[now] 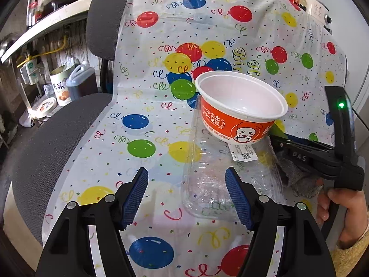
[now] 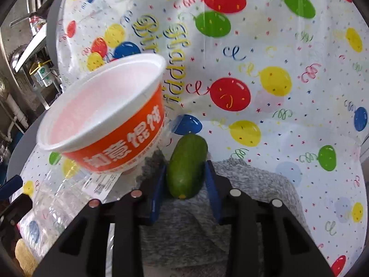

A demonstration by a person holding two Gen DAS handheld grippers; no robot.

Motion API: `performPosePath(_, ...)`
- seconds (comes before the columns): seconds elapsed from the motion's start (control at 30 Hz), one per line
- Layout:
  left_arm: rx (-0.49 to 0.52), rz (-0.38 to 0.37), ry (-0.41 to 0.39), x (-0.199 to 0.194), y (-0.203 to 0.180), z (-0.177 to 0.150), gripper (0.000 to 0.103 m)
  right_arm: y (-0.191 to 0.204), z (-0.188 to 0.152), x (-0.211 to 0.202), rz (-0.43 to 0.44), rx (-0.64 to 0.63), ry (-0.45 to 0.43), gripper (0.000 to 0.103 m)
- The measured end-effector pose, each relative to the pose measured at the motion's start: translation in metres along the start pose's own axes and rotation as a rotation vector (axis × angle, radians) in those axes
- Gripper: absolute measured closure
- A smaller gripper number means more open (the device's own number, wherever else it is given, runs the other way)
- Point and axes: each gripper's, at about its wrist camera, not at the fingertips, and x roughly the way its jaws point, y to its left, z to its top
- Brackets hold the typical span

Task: Collect trash
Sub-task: 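Return to the chair and grasp the green cucumber with the right gripper, then grasp the grey cloth with the left gripper while the right holds the cucumber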

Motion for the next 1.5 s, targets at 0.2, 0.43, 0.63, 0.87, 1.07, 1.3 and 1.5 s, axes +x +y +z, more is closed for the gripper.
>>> performPosePath(0.2,0.019,0.002,0.010,-0.011,-0.008,-0.006,0.033,-0.006,-0.017,-0.067,0.023,-0.047,-0.100,0.070)
performPosePath(0.43,0.098,-0.049,0.020,-0.020,-0.049,-0.018,0.033,-0.046,-0.058,-0.128,-0.085,-0.079,-0.158,0.070)
performPosePath(0.63,0.143,-0.109,0.028,-0.020,-0.087,-0.025,0.033,-0.107,-0.109,-0.123,-0.136,0.025,-0.074,0.070)
performPosePath(0.87,0.184,-0.115,0.043,-0.018,-0.112,-0.031,0.033,-0.121,-0.130,-0.108,-0.104,0.034,-0.019,0.070)
performPosePath(1.07,0.206,-0.110,0.059,-0.014,-0.121,-0.034,0.033,-0.127,-0.144,-0.101,-0.070,0.069,0.031,0.060)
performPosePath(1.3,0.225,-0.132,0.070,-0.011,-0.133,-0.033,0.033,-0.126,-0.136,-0.110,-0.062,0.083,-0.008,0.052)
performPosePath(1.5,0.328,-0.209,0.078,-0.007,-0.174,-0.035,0.018,-0.131,-0.131,-0.126,-0.038,0.117,-0.063,0.051)
